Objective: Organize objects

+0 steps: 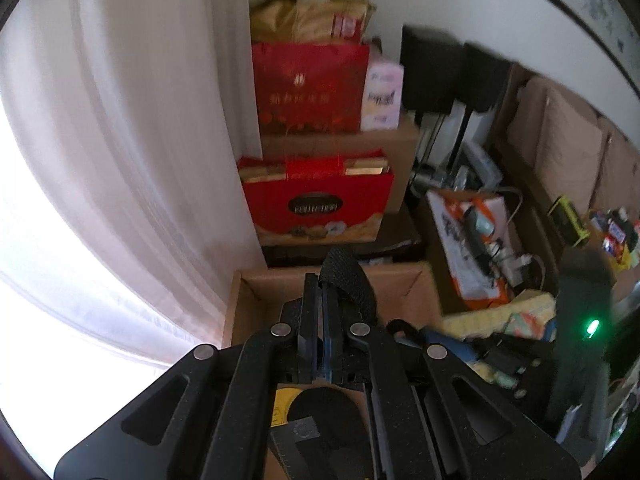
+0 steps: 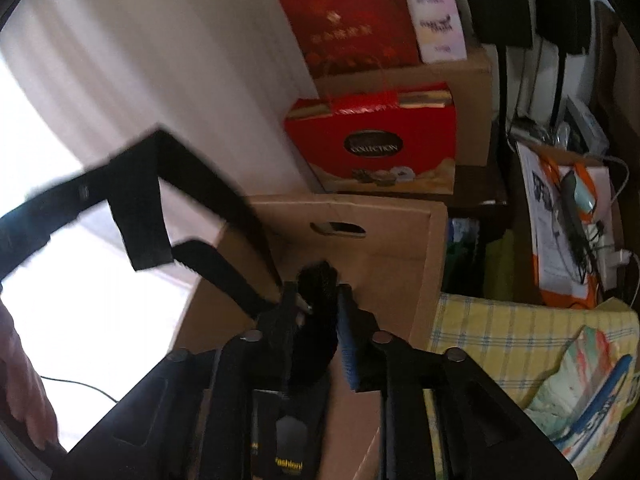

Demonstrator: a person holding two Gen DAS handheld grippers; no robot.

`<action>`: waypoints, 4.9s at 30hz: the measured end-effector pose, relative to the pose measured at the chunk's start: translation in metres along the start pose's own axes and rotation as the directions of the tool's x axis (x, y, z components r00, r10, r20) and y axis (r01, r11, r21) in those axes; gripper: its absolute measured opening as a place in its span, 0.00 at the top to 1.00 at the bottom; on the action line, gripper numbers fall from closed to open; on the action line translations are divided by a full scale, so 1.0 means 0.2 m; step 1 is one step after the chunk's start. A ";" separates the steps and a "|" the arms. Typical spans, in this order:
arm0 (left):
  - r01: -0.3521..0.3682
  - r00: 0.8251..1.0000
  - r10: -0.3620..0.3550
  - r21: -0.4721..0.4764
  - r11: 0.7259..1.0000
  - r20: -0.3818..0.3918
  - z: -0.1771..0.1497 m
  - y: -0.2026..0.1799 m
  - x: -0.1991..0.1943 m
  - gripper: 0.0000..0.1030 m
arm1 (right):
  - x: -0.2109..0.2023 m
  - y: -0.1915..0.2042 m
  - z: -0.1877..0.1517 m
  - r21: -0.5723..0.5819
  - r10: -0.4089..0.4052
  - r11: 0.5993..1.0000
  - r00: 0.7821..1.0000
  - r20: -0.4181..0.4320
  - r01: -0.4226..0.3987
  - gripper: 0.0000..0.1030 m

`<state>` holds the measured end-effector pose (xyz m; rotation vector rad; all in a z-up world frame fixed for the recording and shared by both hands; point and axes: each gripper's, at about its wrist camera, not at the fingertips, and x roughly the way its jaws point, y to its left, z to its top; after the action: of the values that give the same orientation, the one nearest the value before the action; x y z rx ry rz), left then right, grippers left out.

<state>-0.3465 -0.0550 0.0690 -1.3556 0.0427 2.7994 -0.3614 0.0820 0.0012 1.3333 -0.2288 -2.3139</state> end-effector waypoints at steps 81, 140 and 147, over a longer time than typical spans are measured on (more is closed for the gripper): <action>0.282 0.954 -0.278 -0.023 0.959 0.110 -1.09 -0.42 -0.58 0.00 | -1.07 -0.43 -0.99 0.019 -0.395 0.916 0.896 0.202 0.400 0.00; 0.373 0.916 -0.314 0.241 0.896 -0.250 -1.75 -1.40 -0.08 0.76 | -0.62 -0.98 -1.58 0.267 -0.271 0.924 0.962 -0.043 0.272 0.81; 0.401 0.907 -0.353 0.209 0.892 -0.231 -1.73 -1.37 -0.09 0.77 | -0.64 -0.99 -1.59 0.287 -0.267 0.921 0.963 -0.020 0.262 0.88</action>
<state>-0.0528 0.2048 -0.1348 -1.3843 0.1198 2.2547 -0.0962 0.3411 -0.1354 1.5651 -0.4302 -2.5969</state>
